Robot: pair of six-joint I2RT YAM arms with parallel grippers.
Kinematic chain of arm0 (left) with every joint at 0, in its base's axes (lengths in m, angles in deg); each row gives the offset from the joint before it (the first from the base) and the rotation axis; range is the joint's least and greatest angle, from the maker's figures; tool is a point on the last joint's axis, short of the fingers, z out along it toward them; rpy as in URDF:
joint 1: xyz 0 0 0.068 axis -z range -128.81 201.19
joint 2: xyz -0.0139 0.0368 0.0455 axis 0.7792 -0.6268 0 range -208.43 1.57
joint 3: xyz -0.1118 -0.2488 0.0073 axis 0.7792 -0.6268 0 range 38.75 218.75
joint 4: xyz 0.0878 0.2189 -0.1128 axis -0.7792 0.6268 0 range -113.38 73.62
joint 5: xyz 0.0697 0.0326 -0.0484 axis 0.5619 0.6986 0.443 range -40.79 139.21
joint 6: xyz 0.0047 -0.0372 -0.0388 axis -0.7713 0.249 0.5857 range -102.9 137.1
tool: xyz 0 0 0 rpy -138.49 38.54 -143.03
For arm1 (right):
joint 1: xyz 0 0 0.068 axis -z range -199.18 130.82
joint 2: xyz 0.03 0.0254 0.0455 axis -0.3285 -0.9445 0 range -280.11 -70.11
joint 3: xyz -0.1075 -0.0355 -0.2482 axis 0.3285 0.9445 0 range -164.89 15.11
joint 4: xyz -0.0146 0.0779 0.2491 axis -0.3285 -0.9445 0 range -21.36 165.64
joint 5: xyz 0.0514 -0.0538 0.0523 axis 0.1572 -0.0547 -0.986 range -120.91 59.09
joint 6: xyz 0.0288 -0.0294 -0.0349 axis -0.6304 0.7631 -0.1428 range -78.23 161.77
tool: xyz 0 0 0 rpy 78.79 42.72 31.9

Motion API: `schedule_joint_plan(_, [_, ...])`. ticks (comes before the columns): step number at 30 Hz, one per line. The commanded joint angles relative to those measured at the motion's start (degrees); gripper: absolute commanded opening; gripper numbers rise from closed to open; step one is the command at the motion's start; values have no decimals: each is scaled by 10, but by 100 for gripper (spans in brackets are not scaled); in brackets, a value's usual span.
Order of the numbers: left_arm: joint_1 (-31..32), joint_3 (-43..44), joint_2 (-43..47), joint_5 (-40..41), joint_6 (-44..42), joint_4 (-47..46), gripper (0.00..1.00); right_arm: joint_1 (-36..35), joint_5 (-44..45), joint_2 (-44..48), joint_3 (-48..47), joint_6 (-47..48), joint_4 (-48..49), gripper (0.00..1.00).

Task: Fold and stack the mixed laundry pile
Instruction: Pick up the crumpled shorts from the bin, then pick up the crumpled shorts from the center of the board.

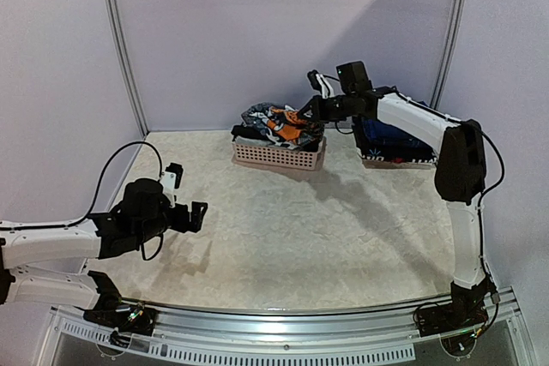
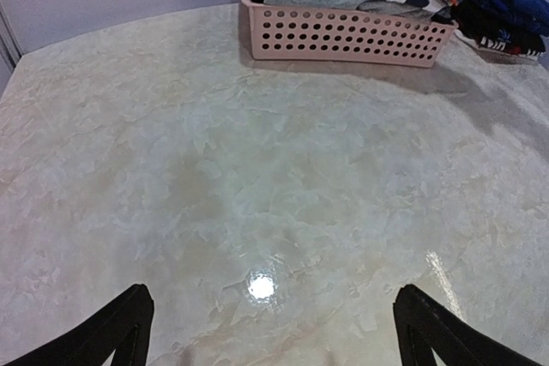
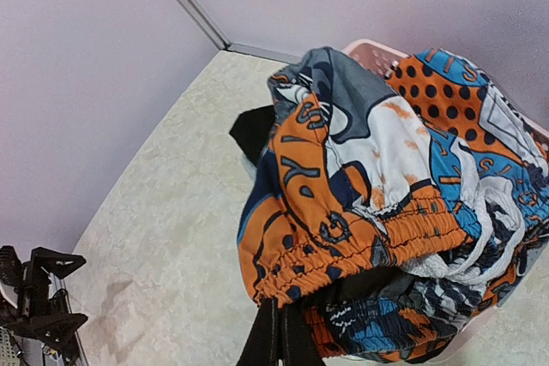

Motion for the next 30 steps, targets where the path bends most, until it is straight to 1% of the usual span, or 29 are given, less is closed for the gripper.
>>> schedule_joint_plan(1, [5,-12,19,-14,8,-10,100,-38,15,68,-48,31,-34,0])
schedule_joint_plan(12, [5,-39,73,-21,18,-1,100,-140,77,120,-111,82,-68,0])
schedule_joint_plan(21, [5,-62,130,-28,25,7,100,-226,153,127,-188,123,-112,0])
schedule_joint_plan(30, [6,-78,191,-41,31,21,100,-303,229,164,-217,127,-127,0])
